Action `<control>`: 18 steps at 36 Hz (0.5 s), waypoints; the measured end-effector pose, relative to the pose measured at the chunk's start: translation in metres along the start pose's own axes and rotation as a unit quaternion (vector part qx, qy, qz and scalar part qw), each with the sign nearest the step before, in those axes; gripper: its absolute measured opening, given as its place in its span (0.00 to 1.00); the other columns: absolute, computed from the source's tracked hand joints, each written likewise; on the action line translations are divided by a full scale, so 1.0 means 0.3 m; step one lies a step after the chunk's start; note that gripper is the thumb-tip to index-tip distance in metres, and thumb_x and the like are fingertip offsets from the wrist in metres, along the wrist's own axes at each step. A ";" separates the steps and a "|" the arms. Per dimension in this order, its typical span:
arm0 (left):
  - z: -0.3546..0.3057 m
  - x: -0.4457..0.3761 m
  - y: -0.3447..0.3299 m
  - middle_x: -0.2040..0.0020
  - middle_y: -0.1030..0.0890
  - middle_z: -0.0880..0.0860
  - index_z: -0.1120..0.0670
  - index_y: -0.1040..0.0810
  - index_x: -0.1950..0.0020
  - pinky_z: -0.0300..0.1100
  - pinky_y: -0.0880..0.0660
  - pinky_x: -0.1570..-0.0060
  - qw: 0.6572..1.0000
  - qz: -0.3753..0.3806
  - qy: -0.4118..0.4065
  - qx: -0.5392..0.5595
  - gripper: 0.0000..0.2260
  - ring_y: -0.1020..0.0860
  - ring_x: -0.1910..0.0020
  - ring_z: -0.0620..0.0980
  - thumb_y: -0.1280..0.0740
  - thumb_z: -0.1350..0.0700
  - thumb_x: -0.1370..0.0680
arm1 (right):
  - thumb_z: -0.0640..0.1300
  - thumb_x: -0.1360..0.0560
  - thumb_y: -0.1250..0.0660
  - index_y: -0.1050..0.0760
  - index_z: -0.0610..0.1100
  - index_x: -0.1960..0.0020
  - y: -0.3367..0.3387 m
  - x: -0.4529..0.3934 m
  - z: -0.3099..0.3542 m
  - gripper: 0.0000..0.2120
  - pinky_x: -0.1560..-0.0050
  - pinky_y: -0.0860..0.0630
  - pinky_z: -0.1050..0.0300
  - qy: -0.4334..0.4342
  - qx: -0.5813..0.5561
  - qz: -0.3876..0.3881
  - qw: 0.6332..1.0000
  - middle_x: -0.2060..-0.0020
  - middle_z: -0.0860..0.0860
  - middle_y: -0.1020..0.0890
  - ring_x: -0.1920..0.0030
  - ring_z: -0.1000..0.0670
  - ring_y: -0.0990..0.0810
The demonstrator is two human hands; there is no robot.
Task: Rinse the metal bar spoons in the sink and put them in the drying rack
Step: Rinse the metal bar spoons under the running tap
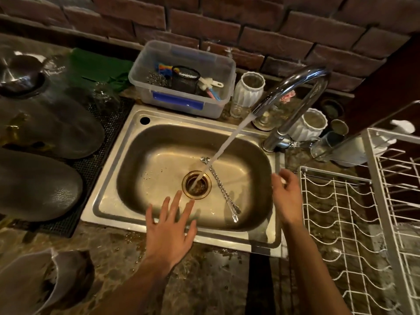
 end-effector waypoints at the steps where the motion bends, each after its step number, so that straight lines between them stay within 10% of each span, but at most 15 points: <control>1: 0.003 -0.002 -0.002 0.18 0.46 0.50 0.39 0.41 0.22 0.68 0.45 0.29 1.000 0.000 0.001 -0.001 0.27 0.38 0.23 0.54 0.48 0.36 0.20 | 0.59 0.24 0.38 0.32 0.52 0.31 -0.003 -0.026 0.005 0.24 0.35 0.25 0.41 -0.011 -0.010 0.003 1.000 0.41 0.53 0.21 0.40 0.47 0.20; 4: 0.008 -0.008 -0.001 0.19 0.44 0.51 0.39 0.40 0.22 0.68 0.44 0.29 1.000 0.005 0.012 -0.002 0.27 0.36 0.23 0.54 0.48 0.36 0.21 | 0.58 0.25 0.38 0.37 0.50 0.27 -0.023 -0.122 0.028 0.29 0.35 0.25 0.43 -0.041 -0.032 0.023 0.998 0.36 0.48 0.22 0.40 0.46 0.19; 9: 0.011 -0.010 -0.001 0.20 0.40 0.53 0.41 0.39 0.22 0.69 0.41 0.31 0.999 0.013 0.036 -0.004 0.28 0.34 0.25 0.54 0.48 0.35 0.22 | 0.41 0.20 0.38 0.36 0.45 0.37 -0.057 -0.273 0.077 0.13 0.74 0.27 0.66 -0.137 -0.278 -0.005 0.951 0.63 0.49 0.27 0.69 0.56 0.28; 14: 0.008 -0.014 0.004 0.20 0.38 0.53 0.41 0.37 0.23 0.68 0.41 0.31 0.999 0.014 0.037 -0.004 0.27 0.32 0.26 0.54 0.47 0.36 0.22 | 0.34 0.19 0.40 0.43 0.50 0.39 -0.085 -0.348 0.128 0.17 0.70 0.25 0.64 -0.132 -0.400 -0.082 0.903 0.53 0.49 0.27 0.61 0.53 0.26; 18: 0.009 -0.016 -0.009 0.21 0.38 0.52 0.41 0.36 0.24 0.68 0.40 0.32 1.000 0.004 0.031 0.002 0.26 0.30 0.27 0.54 0.47 0.37 0.22 | 0.41 0.17 0.45 0.40 0.51 0.32 -0.069 -0.438 0.119 0.15 0.79 0.32 0.64 -0.098 -0.355 -0.141 0.919 0.62 0.51 0.29 0.74 0.55 0.34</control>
Point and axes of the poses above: each hand's wrist, its own x-axis away from the middle knuckle, its own y-axis out of the back of the hand, z = x × y, the point moved 1 cm from there along -x, towards the middle knuckle
